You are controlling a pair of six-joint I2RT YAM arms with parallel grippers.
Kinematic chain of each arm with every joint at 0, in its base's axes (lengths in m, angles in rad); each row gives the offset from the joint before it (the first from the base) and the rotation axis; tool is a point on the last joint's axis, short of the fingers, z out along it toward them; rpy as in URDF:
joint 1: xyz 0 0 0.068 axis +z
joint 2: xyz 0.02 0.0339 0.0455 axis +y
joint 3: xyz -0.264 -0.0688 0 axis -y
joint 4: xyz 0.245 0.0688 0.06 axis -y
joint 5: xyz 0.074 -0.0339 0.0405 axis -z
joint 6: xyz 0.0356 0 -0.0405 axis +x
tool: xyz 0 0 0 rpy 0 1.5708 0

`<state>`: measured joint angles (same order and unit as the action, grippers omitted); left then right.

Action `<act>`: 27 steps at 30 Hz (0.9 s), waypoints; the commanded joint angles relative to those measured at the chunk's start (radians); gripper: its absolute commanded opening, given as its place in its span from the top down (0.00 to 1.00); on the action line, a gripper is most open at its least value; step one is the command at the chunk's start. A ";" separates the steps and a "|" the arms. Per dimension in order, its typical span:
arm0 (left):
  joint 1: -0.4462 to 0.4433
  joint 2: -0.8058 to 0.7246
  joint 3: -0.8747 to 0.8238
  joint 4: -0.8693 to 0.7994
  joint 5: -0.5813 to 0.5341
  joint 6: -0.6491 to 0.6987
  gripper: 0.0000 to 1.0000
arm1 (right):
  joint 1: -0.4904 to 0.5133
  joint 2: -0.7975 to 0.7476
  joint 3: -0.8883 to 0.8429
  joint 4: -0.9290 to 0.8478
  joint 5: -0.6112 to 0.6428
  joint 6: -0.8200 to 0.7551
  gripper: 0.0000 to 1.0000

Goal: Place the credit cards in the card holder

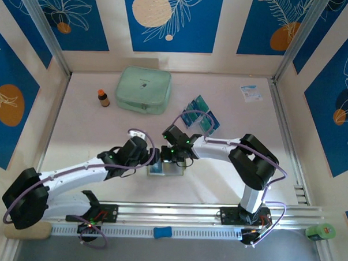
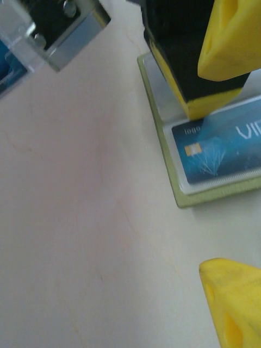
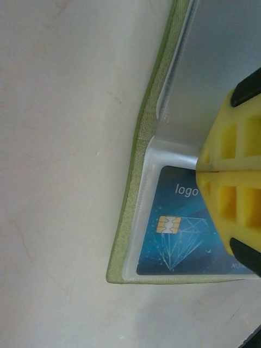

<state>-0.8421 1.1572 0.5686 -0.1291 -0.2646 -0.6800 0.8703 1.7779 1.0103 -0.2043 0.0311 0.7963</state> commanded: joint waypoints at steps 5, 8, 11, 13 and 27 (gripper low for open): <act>-0.043 0.043 -0.004 0.114 0.009 -0.054 0.16 | -0.067 -0.109 -0.061 0.008 -0.033 0.020 1.00; -0.046 0.057 -0.003 0.125 0.008 -0.062 0.16 | -0.099 -0.137 -0.090 0.004 -0.034 0.011 1.00; -0.052 0.070 0.010 0.123 0.013 -0.054 0.16 | -0.130 -0.157 -0.115 -0.007 -0.039 -0.006 1.00; -0.055 0.078 0.017 0.122 0.019 -0.048 0.16 | -0.148 -0.166 -0.128 -0.013 -0.046 -0.019 1.00; -0.103 0.184 0.039 0.075 0.016 -0.017 0.15 | -0.174 -0.136 -0.151 -0.019 -0.087 -0.065 1.00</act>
<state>-0.9337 1.3216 0.5877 -0.0357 -0.2543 -0.7231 0.6960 1.6371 0.8692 -0.2096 -0.0242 0.7540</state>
